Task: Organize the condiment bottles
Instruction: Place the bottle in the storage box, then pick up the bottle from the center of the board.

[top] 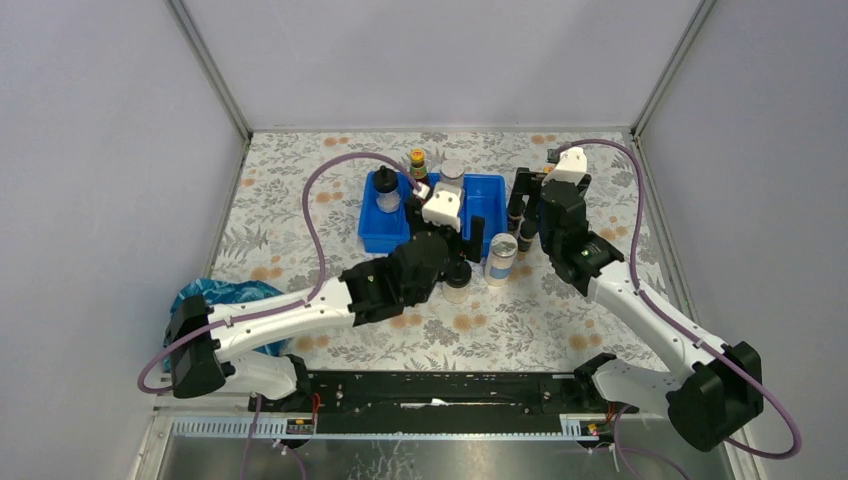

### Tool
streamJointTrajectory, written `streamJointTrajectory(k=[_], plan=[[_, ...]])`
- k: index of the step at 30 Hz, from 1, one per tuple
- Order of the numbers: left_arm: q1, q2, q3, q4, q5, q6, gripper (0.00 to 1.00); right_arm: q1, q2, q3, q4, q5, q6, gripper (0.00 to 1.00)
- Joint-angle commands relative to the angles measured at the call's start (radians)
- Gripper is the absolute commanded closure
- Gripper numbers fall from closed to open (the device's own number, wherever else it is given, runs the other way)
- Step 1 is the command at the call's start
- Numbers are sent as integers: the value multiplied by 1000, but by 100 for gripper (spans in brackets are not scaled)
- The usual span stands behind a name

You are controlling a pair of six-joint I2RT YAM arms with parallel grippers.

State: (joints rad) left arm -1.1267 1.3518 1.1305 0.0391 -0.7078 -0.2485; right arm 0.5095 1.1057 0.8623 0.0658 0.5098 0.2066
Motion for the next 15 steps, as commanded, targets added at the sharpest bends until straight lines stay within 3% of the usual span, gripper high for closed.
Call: streamJointTrajectory(k=[1,8,15], plan=[[-86,-44,-84,211,-201,65,8,-10,44,69,57,107,-41,7],[-169,-130,-230,411,-324,176,7,-51,98,85,80,119,-50,5],[-170,-163,-270,419,-352,192,7,-87,150,125,62,97,-35,5]])
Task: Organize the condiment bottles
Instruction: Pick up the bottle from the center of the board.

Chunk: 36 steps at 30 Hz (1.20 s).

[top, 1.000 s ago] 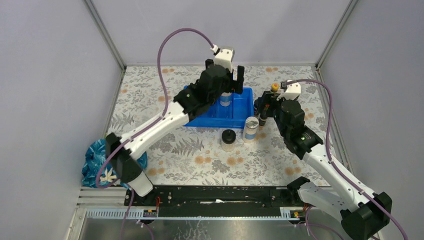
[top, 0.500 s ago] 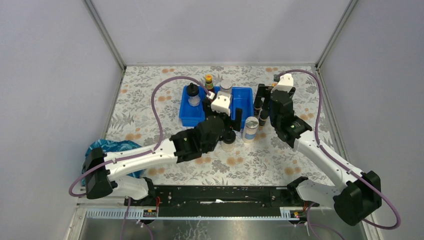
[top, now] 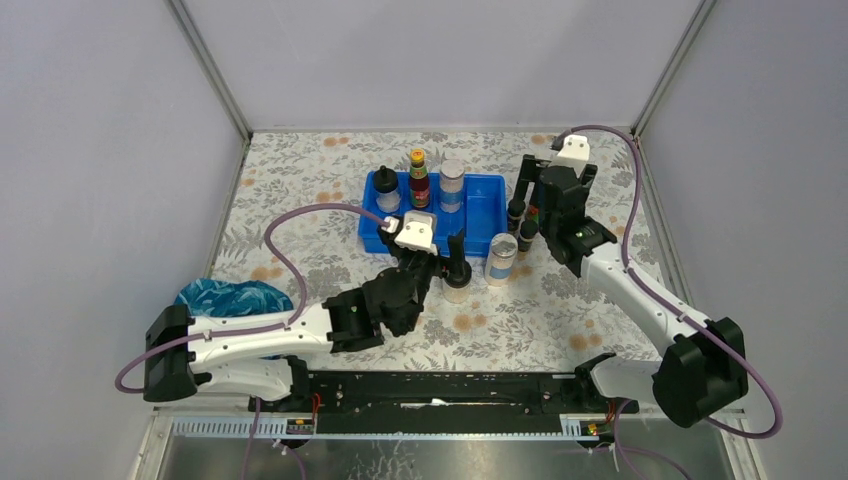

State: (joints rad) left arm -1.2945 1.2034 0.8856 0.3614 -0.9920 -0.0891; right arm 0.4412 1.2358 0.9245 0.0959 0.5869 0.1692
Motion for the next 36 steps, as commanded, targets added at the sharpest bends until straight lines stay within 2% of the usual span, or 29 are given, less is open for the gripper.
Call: streamJointTrajectory(k=[1,8,14,20,27,32,36], plan=[[-2,-17,-28,97,-68,32,7,-19,25,68,22,17,4,5],[-2,-10,-25,87,-73,26,6,-18,-26,48,-6,-37,11,6],[-2,-18,-4,45,-59,-16,6,-14,-142,43,-85,-220,22,12],[-3,-56,-10,16,-38,-44,7,19,-245,71,-233,-404,-4,15],[-23,-108,7,-46,-48,-46,7,190,-224,138,-407,-479,-74,15],[-48,-163,17,-87,-65,-12,7,283,-192,133,-444,-575,-66,15],[-89,-232,17,-125,-20,19,7,353,-159,114,-468,-618,-69,14]])
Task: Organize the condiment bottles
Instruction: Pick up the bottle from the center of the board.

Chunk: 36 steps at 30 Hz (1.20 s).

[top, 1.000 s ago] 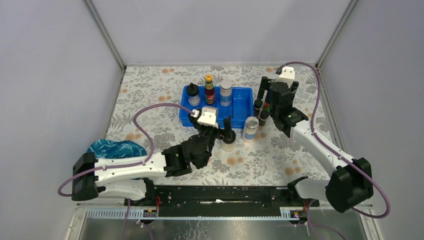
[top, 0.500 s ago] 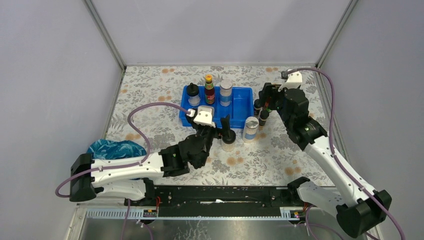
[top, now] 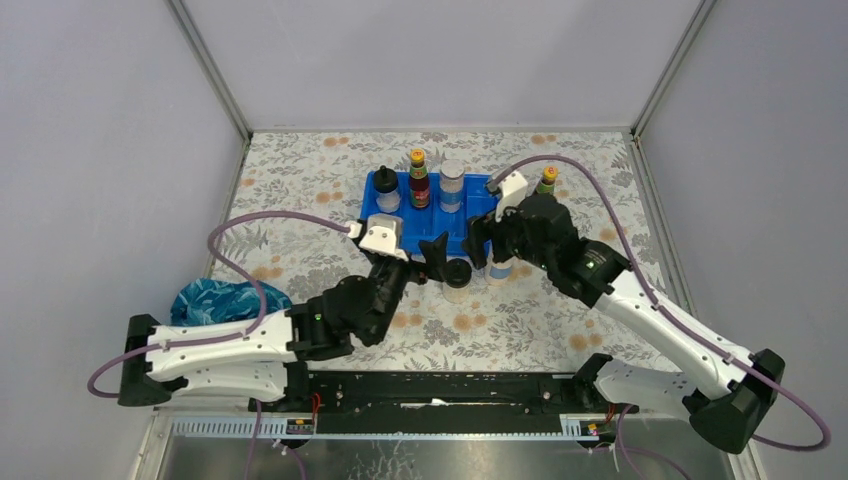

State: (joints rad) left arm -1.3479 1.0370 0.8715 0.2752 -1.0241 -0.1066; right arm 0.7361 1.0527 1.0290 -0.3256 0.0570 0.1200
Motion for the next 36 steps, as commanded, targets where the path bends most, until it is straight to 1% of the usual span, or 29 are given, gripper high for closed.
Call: streamJointTrajectory(k=[1,2,4,7,11,14,18,22,27,36], plan=[[-44,-83,29,-43,41,49,7,75,35,6,-50,-97,-23,14],[-55,-108,27,-46,68,66,7,87,45,0,-53,-107,-26,14],[-77,-133,33,-64,104,96,3,112,67,-8,-55,-124,-34,14],[-104,-154,73,-140,143,139,2,140,105,-11,-61,-129,-43,13],[-125,-190,126,-245,227,135,2,152,142,-28,-51,-141,-49,13],[-129,-224,146,-271,284,122,2,152,161,-39,-37,-141,-40,11],[-131,-265,150,-271,359,128,1,151,197,-43,-33,-126,-38,10],[-131,-270,153,-271,409,150,1,151,232,-43,-21,-110,-35,9],[-131,-272,148,-269,440,179,1,152,269,-38,-8,-86,-36,8],[-131,-322,101,-216,490,214,1,151,311,-21,-1,-31,-46,7]])
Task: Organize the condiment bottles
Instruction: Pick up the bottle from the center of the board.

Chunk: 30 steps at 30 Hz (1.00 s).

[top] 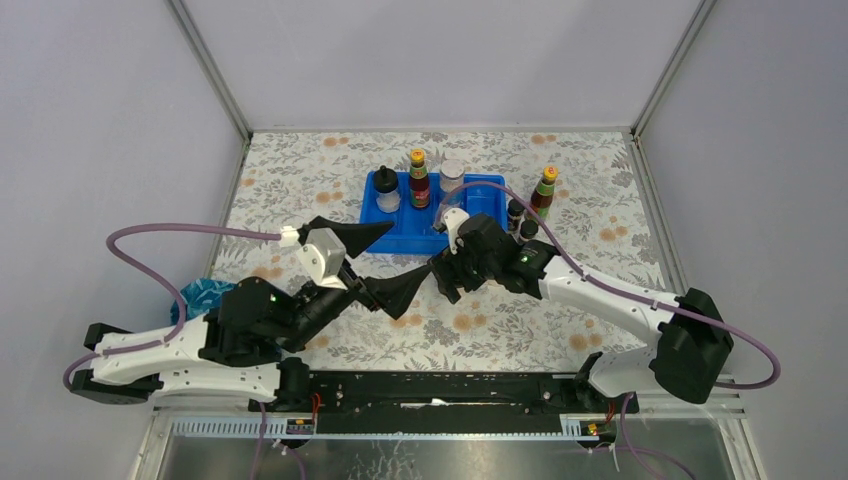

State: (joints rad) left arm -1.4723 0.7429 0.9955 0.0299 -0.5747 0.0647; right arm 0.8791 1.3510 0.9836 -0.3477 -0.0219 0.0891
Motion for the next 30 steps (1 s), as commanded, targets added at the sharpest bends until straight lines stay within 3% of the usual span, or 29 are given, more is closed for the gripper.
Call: streamJointTrajectory(k=[1,30], plan=[[-6,-30,-27,33,45,47,1,9,15,26,24,57,-17,7],[-6,-42,-69,57,102,91,1,0,77,58,37,142,-39,6]])
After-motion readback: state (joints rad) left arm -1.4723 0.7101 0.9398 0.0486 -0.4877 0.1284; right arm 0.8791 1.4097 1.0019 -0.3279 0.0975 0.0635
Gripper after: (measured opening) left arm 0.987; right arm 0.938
